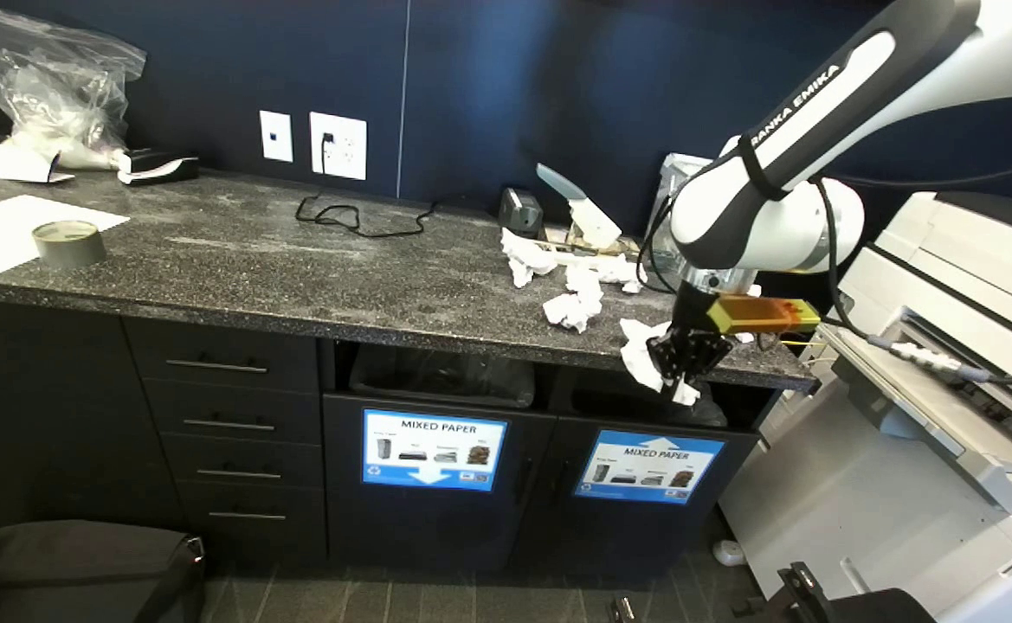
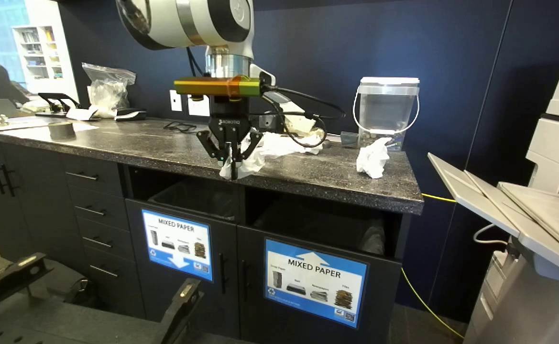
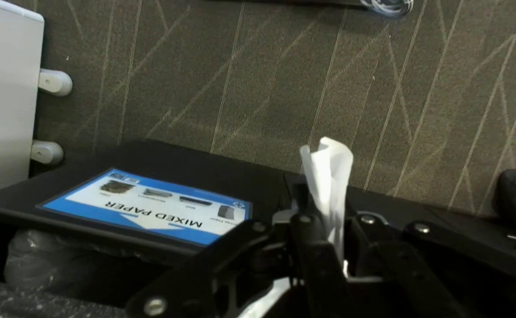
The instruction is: Put the tissues in the rubbish bin.
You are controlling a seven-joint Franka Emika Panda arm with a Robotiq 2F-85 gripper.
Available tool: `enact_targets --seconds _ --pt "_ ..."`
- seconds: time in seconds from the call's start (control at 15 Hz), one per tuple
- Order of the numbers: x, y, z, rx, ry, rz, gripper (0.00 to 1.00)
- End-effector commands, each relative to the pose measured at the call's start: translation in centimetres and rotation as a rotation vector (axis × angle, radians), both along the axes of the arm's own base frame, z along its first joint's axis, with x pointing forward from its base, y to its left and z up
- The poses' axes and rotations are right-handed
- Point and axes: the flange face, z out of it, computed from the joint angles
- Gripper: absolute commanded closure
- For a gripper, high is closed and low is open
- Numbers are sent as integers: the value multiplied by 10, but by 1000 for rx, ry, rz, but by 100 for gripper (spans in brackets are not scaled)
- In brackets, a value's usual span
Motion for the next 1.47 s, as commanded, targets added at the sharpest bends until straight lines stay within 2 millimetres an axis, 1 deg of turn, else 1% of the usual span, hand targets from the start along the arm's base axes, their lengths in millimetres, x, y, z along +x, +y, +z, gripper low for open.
enact_targets --seconds 0.0,0.13,0.33,0.47,0.67,0.87,1.0,1.07,1.2,1.33,1.4 --pt "-51 16 8 8 34 30 87" --pt "-70 25 -1 23 70 49 87" --pt "-91 39 -24 53 111 57 86" --pt "-95 48 -46 56 130 56 87" --pt "-94 54 -81 62 113 56 87" --pt "-80 47 -122 63 63 35 87" --pt "-70 36 -145 53 31 23 86" --pt "-62 28 -156 44 8 11 87" --pt "-43 11 -172 22 -46 -16 87" --pt "-22 -10 -183 -5 -114 -55 88" --pt "-12 -18 -189 -11 -142 -73 86"
